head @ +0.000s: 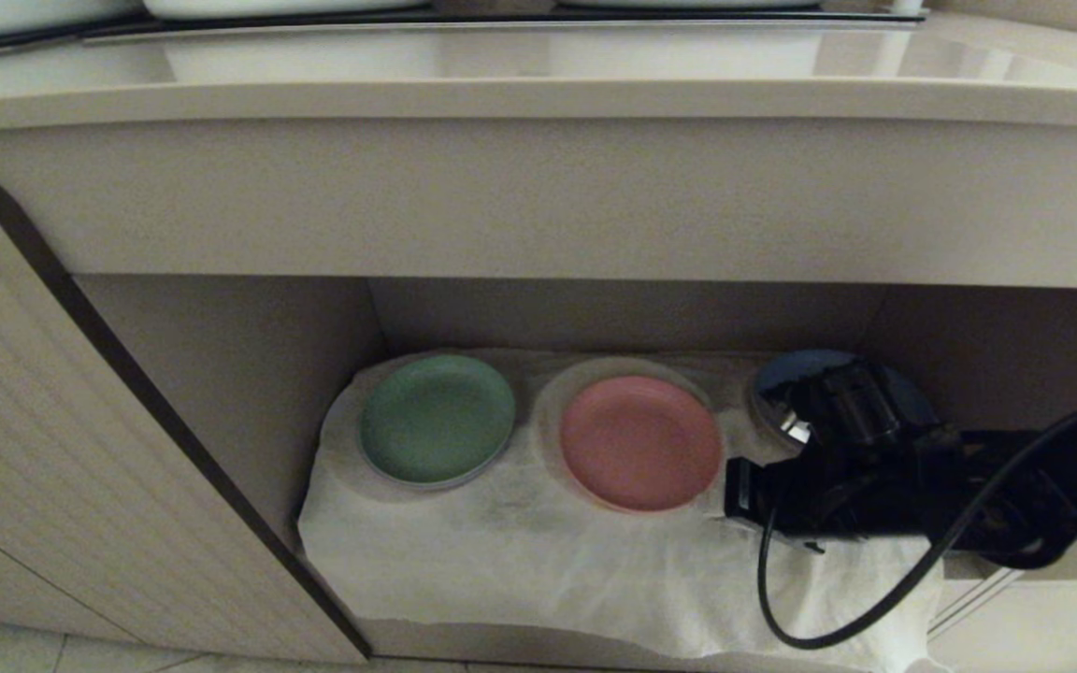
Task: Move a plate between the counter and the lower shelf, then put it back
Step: Pick up the plate in the cupboard
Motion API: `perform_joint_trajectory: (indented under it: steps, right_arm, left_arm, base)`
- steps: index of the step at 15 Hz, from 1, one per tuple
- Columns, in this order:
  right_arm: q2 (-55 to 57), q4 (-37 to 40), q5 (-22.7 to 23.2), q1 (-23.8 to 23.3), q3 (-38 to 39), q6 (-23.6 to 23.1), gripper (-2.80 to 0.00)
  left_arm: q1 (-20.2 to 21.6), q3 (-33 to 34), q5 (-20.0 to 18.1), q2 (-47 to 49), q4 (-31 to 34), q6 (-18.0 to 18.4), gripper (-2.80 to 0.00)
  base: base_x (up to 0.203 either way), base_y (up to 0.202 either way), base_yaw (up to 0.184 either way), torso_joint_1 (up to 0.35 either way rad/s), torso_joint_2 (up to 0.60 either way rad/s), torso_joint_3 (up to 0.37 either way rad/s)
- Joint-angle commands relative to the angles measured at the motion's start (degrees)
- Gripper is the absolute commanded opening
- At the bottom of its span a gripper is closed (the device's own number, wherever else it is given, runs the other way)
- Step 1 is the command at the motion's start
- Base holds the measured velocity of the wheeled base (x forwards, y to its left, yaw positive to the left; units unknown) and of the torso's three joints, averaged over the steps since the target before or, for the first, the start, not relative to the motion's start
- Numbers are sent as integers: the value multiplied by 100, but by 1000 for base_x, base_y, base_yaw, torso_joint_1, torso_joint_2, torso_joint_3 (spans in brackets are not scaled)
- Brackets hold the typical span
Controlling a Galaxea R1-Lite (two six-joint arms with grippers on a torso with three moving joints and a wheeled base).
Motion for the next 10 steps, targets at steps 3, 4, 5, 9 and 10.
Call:
perform_joint_trajectory:
  steps: [3,4,5,9,10]
  right_arm:
    - [213,-17,12,2,-218,34,0]
    - [232,-24,3,2,-254,116,0]
    - [265,-12,-17,-5,-339,212,0]
    - [451,12,-242,-12,-528,476,0]
    - [484,0,-248,-15,-571,476,0]
  left_arm:
    - [0,1,-1,-2,2,-5,-280]
    - [0,1,-1,-2,2,-5,-280]
    - [0,1,-1,-2,2,-5,-280]
    - [0,1,-1,-2,2,-5,-280]
    - [0,1,-1,-2,2,-5,-280]
  base:
    - [0,0,0,0,0,0]
    - [0,0,0,0,0,0]
    - [0,0,0,0,0,0]
    - [0,0,0,0,0,0]
    - [0,0,0,0,0,0]
